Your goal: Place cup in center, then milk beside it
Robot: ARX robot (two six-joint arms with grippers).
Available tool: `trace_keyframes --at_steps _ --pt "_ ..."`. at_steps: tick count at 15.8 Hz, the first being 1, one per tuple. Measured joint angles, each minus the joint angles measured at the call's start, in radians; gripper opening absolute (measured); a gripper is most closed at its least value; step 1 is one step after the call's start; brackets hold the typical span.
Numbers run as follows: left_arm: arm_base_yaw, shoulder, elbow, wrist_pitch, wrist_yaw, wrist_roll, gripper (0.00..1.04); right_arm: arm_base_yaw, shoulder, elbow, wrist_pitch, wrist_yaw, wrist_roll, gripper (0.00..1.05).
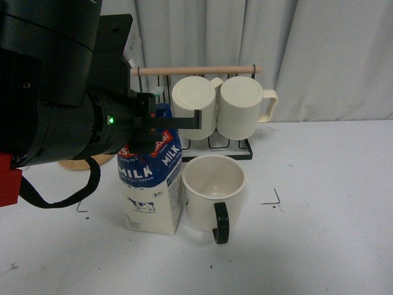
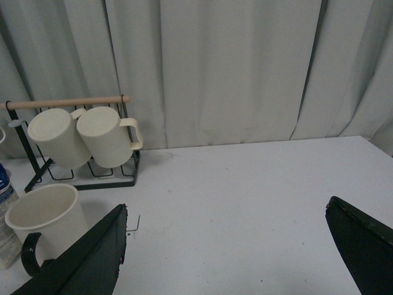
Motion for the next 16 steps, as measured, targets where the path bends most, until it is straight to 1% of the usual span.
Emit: trace_keyframes --at_steps 3,4,6,8,10,11,12,14,16 --pt "-0.013 0.014 0.0 0.025 -0.019 0.0 0.05 0.0 0.0 0.0 0.0 0.0 0.0 0.98" --pt "-0.016 0.016 0.0 0.027 -0.016 -0.005 0.18 0.0 0.0 0.0 0.0 0.0 0.0 0.98" --pt "-0.018 0.016 0.005 0.039 -0.01 -0.021 0.39 0.0 0.0 0.0 0.0 0.0 0.0 0.98" --pt "-0.018 0.016 0.006 0.038 -0.005 -0.023 0.65 0.0 0.0 0.0 0.0 0.0 0.0 0.98" --pt "-0.002 -0.021 0.005 0.032 0.023 -0.048 0.92 0.0 0.0 0.0 0.0 0.0 0.0 0.98" --pt "0.011 -0.054 -0.006 0.06 0.027 -0.051 1.0 0.0 0.0 0.0 0.0 0.0 0.0 0.98" --pt "0.027 -0.098 -0.023 0.08 0.035 -0.053 0.97 0.0 0.0 0.0 0.0 0.0 0.0 0.98" --pt "0.078 -0.231 -0.087 0.107 0.057 -0.058 0.98 0.0 0.0 0.0 0.0 0.0 0.0 0.98" --pt "0.143 -0.37 -0.144 0.066 0.09 -0.057 0.98 0.0 0.0 0.0 0.0 0.0 0.0 0.98"
